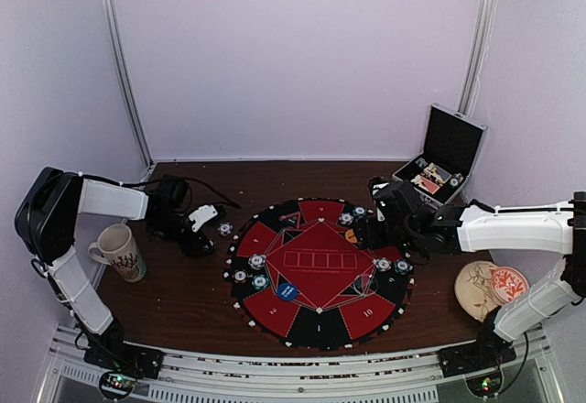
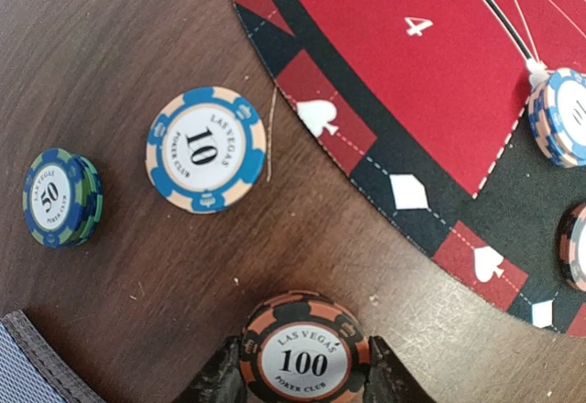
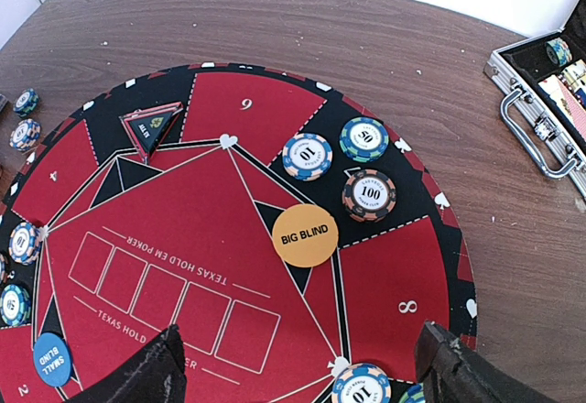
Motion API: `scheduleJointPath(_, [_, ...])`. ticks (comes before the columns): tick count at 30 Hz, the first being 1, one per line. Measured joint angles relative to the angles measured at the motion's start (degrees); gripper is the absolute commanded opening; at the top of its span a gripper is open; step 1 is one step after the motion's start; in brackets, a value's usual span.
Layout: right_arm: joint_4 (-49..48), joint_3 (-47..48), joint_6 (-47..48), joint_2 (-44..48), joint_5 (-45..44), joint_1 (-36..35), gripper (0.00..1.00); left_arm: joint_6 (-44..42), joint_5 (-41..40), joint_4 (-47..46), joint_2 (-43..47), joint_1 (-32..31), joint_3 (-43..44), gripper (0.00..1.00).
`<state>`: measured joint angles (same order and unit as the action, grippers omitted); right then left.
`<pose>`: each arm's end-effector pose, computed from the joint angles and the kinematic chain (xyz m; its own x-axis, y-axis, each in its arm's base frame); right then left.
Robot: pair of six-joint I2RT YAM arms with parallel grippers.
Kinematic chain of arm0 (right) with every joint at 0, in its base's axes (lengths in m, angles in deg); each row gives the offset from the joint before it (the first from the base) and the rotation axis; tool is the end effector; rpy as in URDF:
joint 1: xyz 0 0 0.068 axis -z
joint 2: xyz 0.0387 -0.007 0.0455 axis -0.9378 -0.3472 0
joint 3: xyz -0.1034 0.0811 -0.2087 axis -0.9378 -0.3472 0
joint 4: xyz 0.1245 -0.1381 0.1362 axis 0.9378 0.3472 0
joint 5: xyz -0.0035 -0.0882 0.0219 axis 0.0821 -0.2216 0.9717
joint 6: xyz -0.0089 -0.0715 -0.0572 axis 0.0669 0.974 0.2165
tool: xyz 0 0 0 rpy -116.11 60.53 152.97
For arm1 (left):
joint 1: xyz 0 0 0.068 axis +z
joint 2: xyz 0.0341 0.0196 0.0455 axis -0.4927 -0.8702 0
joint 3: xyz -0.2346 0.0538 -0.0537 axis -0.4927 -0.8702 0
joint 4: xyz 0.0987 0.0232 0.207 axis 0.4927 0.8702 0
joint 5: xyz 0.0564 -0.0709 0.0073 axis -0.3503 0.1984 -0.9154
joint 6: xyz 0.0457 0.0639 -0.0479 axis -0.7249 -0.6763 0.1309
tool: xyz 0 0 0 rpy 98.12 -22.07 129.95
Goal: Distribute texas hold em gaming equipment
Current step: Pick up the pile of poker chips from the pile of poker chips, then place the pile of poker chips at the dealer area.
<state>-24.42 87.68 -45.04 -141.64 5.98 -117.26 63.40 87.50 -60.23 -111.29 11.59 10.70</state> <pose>0.2219 0.2055 0.1826 -0.6457 -0.1387 -0.7509 -0.3219 0.9412 0.1029 0.2881 -0.1179 0.0989 -0.5844 0.6356 -0.5045 0.7494 0.6612 -0.0353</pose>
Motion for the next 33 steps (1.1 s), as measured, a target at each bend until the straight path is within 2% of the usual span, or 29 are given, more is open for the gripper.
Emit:
scheduleJointPath(10, [0.0,-0.1,0.0,0.4,0.0,0.0,0.88,-0.1,0.0,-0.2,0.0,0.0,0.0,0.17])
scheduleJointPath(14, [-0.3,-0.4,0.0,1.0,0.0,0.0,0.88,-0.2,0.4,0.7,1.4,0.0,0.0,0.14])
scheduleJointPath(20, [-1.2,-1.7,0.0,3.6,0.0,0.0,0.91,-0.5,2.1,3.4,9.7,-1.4,0.5,0.13])
scheduleJointPath(26, [-1.4,-3.1,-0.2,8.4,-0.3,1.0,1.00,-0.4,2.2,6.0,12.0,-11.5,4.0,0.14])
scheduleJointPath(33, [-1.5,-6.1,-2.0,16.5,-3.0,5.3,1.00,1.3,2.7,8.3,7.3,-26.5,14.3,0.14])
